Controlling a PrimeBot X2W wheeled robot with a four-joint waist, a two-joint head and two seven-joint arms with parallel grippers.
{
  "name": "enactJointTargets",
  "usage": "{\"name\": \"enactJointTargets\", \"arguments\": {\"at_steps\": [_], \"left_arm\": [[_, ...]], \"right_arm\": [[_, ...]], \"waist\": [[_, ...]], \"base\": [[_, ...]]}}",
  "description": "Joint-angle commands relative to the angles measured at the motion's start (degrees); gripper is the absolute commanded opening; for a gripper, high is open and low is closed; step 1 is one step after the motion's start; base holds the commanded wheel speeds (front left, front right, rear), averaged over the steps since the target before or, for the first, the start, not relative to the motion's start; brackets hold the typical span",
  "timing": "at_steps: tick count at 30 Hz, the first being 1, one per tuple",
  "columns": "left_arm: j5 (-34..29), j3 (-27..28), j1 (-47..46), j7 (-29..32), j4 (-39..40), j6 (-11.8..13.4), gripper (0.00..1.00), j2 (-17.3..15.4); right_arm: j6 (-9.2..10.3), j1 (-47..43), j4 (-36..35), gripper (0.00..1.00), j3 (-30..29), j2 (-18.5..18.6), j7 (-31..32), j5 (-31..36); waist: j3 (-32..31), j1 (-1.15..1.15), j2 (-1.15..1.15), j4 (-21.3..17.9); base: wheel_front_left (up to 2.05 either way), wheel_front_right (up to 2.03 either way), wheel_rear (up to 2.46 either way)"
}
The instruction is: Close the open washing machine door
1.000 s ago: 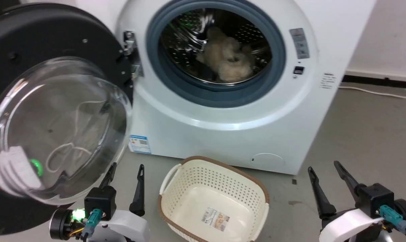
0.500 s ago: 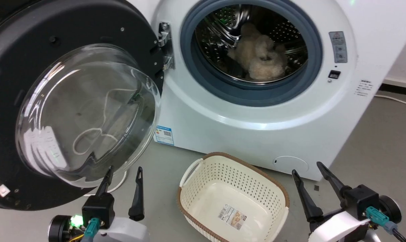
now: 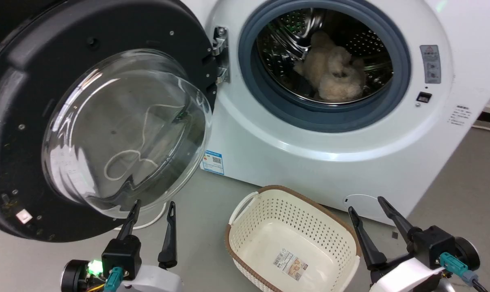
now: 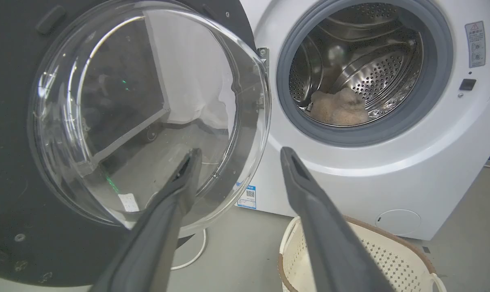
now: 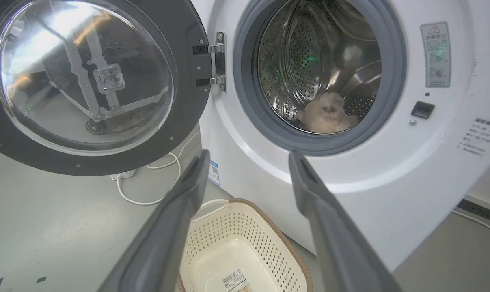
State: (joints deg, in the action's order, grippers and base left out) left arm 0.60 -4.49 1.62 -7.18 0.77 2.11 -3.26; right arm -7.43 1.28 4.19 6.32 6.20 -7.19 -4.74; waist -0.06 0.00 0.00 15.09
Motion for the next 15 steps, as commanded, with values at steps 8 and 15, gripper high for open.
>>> {"name": "enactJointTargets", "arguments": {"at_steps": [8,15], "left_arm": [[-0.1,-0.6,1.0,-1.5,0.6,0.9,1.0,-0.4],[0.1,-1.0,1.5,-2.3,0.6,1.4,1.0,-0.5]], "right_arm": [[-0.03,-0.1,0.9,1.0,1.1,0.8,-1.5,-2.2],[-0.04,-0.3,1.4,1.0,1.5,1.3,-2.3,-3.2]], "waist": [[-0.2,0.0,0.0,2.1],[-0.2,0.0,0.0,3.8]], "base": [[0.0,0.0,0.0],[0.0,0.0,0.0]]}}
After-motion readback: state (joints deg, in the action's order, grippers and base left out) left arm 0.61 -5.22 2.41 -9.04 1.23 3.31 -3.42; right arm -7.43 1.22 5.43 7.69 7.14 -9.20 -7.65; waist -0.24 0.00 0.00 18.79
